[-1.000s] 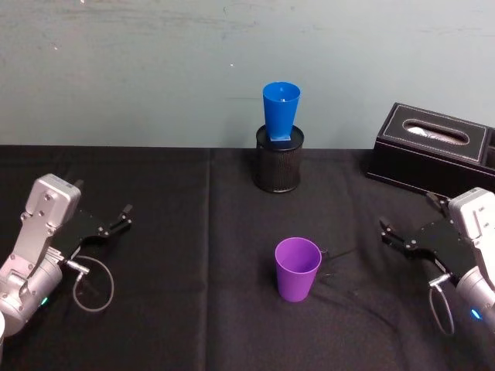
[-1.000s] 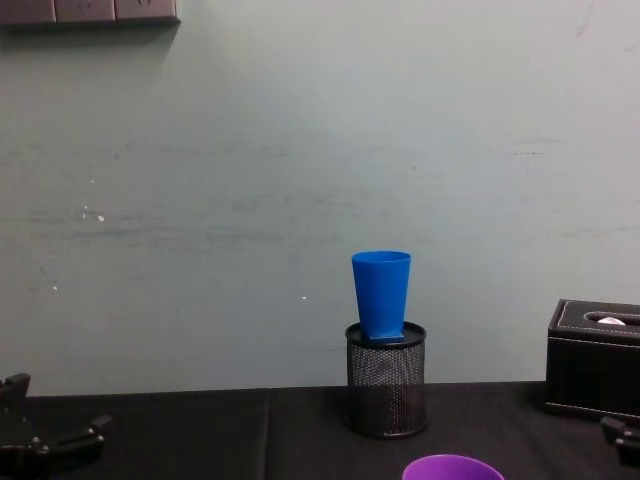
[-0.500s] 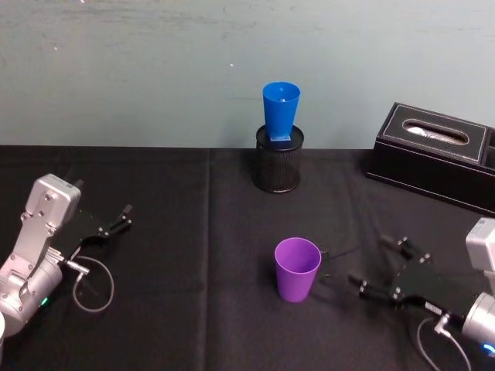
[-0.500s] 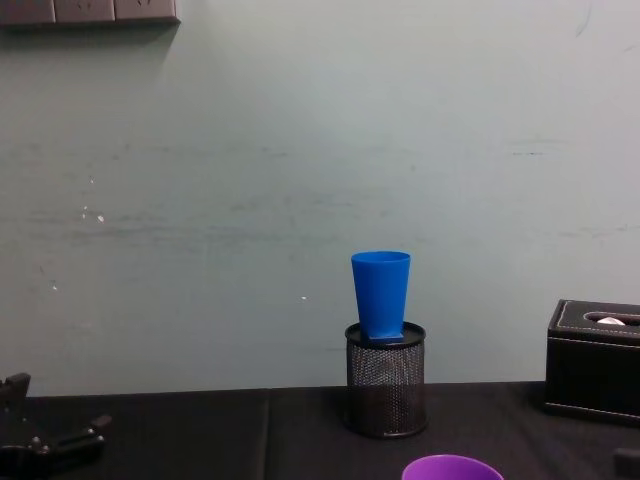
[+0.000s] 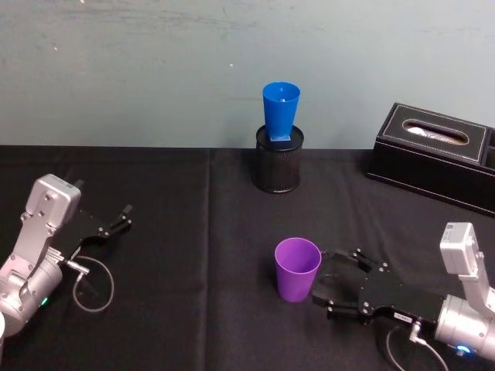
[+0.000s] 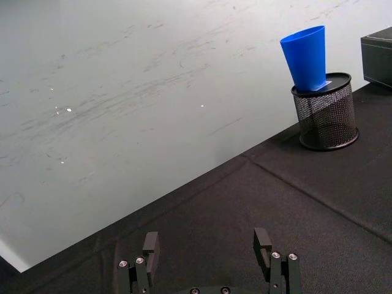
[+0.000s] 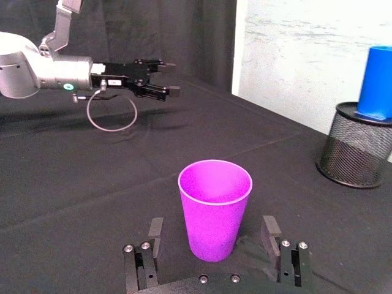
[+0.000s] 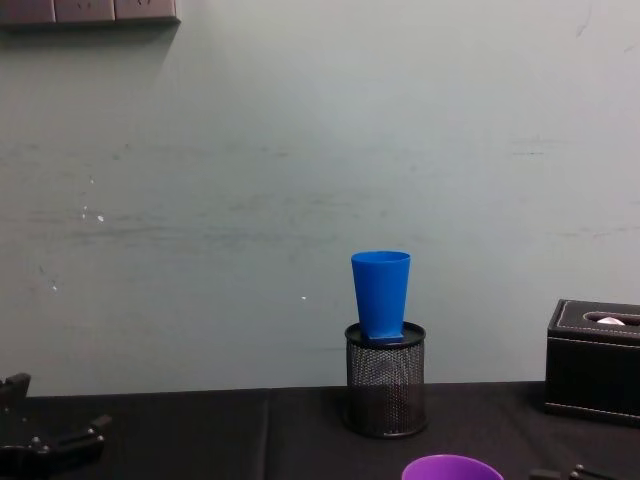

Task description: Pick up one cup with a gripper and tap it against the other cup.

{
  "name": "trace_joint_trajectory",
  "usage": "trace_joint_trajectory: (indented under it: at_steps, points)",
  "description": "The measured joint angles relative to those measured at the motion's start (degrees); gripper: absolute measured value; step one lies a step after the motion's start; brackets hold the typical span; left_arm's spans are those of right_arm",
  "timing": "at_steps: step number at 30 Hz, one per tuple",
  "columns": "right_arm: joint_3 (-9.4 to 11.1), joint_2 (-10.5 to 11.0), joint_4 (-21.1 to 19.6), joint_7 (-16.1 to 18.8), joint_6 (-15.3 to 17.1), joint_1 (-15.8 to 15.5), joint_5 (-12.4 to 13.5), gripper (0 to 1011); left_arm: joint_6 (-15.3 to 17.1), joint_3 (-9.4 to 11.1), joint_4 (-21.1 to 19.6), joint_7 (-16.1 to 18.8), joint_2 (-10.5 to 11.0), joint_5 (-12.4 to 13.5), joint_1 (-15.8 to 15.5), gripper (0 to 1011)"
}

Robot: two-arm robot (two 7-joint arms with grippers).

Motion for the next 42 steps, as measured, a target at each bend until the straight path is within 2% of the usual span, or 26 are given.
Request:
trace_joint_trajectory:
  at_steps: [24,42]
  points:
    - [-1.61,-7.52,9.95,3.95,0.99,7.44,-2.23,1000,0.00,0.00,0.00,0.00,0.00,0.00,0.00,1011]
    - [-2.19,-10.87,14.06,3.90,-0.29,9.86,-3.28,1000,0.00,0.00,0.00,0.00,0.00,0.00,0.00,1011]
